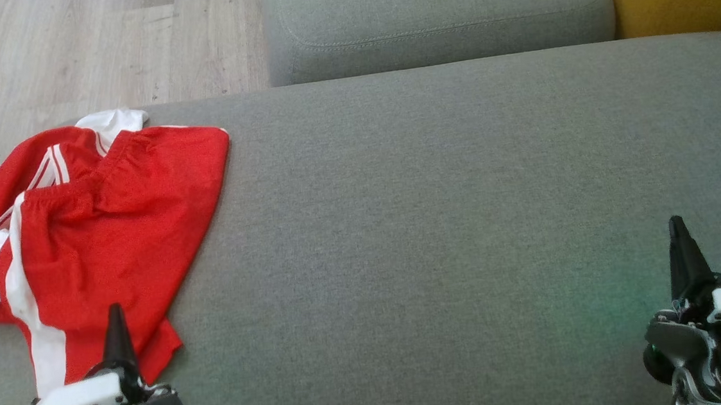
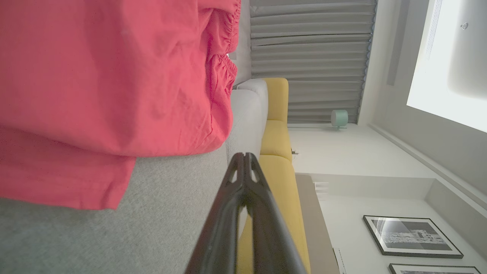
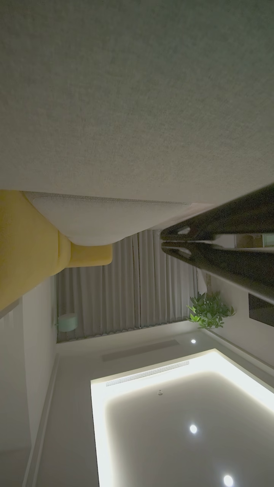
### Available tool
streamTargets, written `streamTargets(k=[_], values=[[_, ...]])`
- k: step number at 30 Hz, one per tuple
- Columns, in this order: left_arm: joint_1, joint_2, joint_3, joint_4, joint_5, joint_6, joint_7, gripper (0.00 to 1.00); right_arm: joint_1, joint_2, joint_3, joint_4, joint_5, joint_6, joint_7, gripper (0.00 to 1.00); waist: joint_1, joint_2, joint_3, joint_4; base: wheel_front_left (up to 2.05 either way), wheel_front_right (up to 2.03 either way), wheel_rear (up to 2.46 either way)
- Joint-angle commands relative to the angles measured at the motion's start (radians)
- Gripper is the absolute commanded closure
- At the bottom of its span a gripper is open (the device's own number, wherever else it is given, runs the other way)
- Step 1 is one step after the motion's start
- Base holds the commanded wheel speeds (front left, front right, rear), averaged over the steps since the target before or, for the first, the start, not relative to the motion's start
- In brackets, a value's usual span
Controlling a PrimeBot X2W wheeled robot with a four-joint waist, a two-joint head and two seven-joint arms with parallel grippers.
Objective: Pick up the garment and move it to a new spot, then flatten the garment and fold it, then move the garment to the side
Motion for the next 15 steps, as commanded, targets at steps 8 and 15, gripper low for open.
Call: streamTargets(k=[8,15], values=[[0.029,-0.002,-0.017,0.058,0.003,0.001,-0.007,0.00,0.033,0.003,0.011,0.057,0.000,-0.001,-0.006,0.00,0.0000,0.0000,-0.002,0.000,0.00,0.00,0.00],[0.024,-0.001,-0.030,0.051,0.051,0.001,-0.028,0.00,0.031,0.001,0.032,0.053,-0.045,0.000,-0.027,0.00,0.0000,0.0000,-0.008,0.002,0.00,0.00,0.00]])
